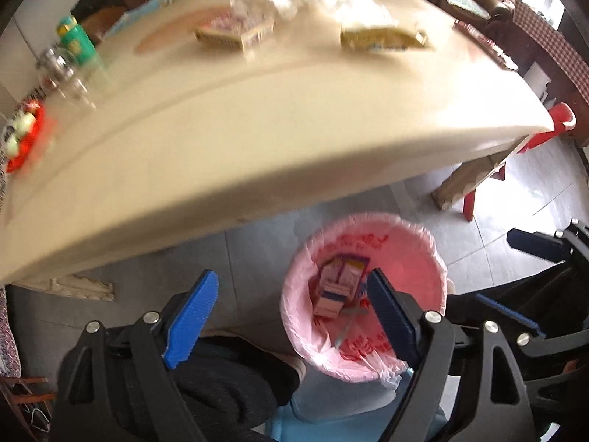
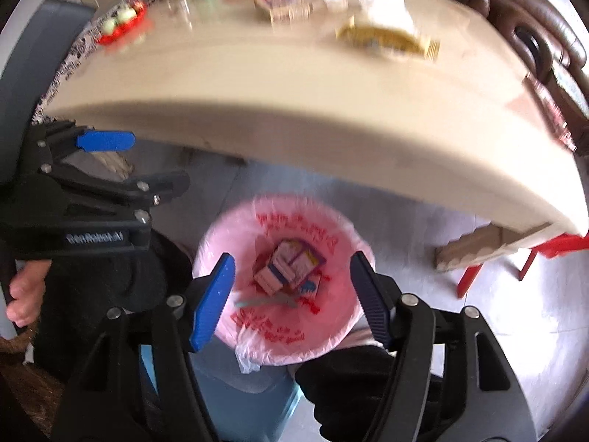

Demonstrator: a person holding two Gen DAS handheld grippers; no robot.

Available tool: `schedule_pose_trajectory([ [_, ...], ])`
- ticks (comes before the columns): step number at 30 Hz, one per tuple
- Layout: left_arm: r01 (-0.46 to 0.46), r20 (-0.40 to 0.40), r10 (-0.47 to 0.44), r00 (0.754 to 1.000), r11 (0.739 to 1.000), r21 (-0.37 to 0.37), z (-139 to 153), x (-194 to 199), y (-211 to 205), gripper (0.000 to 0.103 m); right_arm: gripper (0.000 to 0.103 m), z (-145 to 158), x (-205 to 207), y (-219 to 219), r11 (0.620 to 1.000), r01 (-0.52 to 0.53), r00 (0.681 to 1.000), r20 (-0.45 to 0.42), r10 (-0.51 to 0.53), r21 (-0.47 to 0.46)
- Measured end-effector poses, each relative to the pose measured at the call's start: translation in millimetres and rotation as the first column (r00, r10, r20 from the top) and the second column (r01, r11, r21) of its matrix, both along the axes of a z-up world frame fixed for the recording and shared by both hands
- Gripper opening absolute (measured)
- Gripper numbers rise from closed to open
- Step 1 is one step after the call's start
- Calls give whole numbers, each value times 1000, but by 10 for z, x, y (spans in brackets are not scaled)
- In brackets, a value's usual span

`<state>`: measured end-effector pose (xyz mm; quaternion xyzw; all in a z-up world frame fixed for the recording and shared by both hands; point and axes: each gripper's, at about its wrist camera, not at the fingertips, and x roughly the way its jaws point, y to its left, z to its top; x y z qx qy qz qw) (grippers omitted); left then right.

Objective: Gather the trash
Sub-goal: 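Move both tools back over the table toward the card box and plastic bag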

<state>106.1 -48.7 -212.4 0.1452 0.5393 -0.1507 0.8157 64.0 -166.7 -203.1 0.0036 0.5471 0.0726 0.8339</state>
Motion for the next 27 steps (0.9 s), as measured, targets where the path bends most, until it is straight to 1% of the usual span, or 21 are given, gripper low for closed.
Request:
schedule_pose_trajectory([
  [5, 3, 51, -1, 999, 999, -33, 340, -83, 38, 81, 68, 318, -18, -6, 1000, -4, 997, 72, 4, 0],
  [6, 2, 63, 1, 998, 999, -40, 409, -93, 51, 83, 70, 357, -18, -8, 1000, -3, 996, 84, 3, -1],
  [9, 0, 113, 7, 994, 998, -59, 662, -121, 76, 85, 71, 551, -13, -6, 1000, -5, 991, 134, 5, -3],
  [12, -2, 165, 12, 986, 998, -64, 906, -134, 115, 86, 72, 710, -16, -2, 1000, -11, 984, 176, 12, -9],
  [16, -10, 226, 23, 974, 998, -58, 1139, -114, 131, 86, 74, 940, -12, 1, 999, -16, 971, 237, 25, -36],
  [19, -10, 242, 27, 970, 998, -70, 1278, -43, 155, 87, 77, 1068, 12, -5, 998, -26, 964, 263, 38, -50],
  [23, -23, 251, 44, 967, 996, -87, 1409, 68, 195, 87, 77, 1213, 72, -35, 996, -33, 953, 298, 56, -83],
  [27, -35, 272, 57, 961, 996, -87, 1513, 201, 209, 87, 77, 1311, 190, -92, 995, -40, 947, 315, 66, -87],
])
